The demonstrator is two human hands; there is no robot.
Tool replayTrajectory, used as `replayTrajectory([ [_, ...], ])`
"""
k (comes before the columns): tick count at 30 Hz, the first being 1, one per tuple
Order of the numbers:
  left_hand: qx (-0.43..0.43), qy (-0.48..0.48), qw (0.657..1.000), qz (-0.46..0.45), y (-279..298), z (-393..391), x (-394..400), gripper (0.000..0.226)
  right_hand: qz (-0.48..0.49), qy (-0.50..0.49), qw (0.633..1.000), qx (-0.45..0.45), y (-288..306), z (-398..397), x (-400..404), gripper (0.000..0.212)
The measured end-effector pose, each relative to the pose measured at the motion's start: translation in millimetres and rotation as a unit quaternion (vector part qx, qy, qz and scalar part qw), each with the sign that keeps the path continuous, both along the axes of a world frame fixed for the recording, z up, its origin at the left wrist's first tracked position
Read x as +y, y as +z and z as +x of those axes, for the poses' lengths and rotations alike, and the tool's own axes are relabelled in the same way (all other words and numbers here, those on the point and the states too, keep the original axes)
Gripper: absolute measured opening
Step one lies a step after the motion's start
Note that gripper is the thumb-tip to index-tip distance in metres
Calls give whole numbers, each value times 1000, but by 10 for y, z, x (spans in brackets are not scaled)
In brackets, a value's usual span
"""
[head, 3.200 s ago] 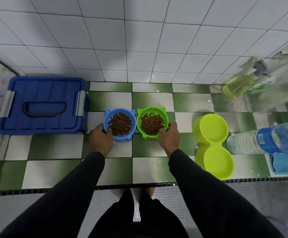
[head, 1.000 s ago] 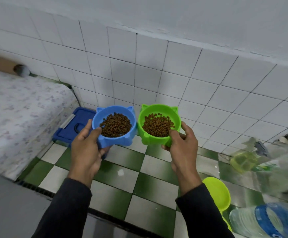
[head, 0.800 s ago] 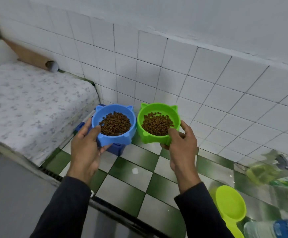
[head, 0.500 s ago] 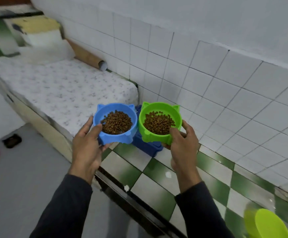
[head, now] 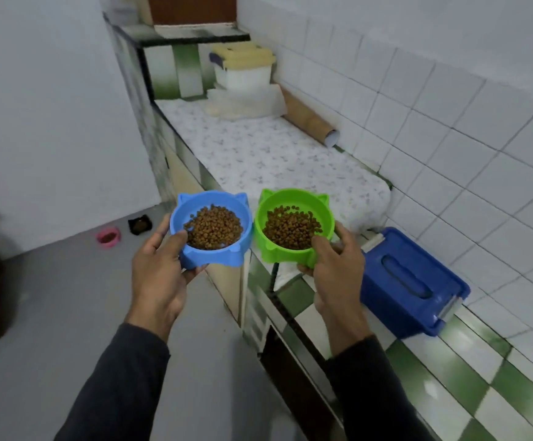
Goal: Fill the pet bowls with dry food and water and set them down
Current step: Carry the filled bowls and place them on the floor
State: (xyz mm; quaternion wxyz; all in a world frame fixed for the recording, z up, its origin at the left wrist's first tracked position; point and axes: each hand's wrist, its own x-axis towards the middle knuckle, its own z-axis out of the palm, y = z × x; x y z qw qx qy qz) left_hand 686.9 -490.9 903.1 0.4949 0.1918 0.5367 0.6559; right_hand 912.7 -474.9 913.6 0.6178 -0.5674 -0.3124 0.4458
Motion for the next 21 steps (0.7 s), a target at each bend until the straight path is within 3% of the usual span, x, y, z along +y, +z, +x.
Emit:
replayTrajectory([
  [7, -4, 87, 996, 0, -128, -937, -12, 41, -22, 92, 995, -13, -57, -988, 366, 45],
  [12, -18, 151, 988, -6, -231, -1492, 46, 40, -21, 159, 987, -11, -124, -1643, 697, 37],
  [21, -28, 246, 969, -15, -345, -2434, 597, 41, -46, 228, 973, -13, -257, -2784, 1621, 41],
])
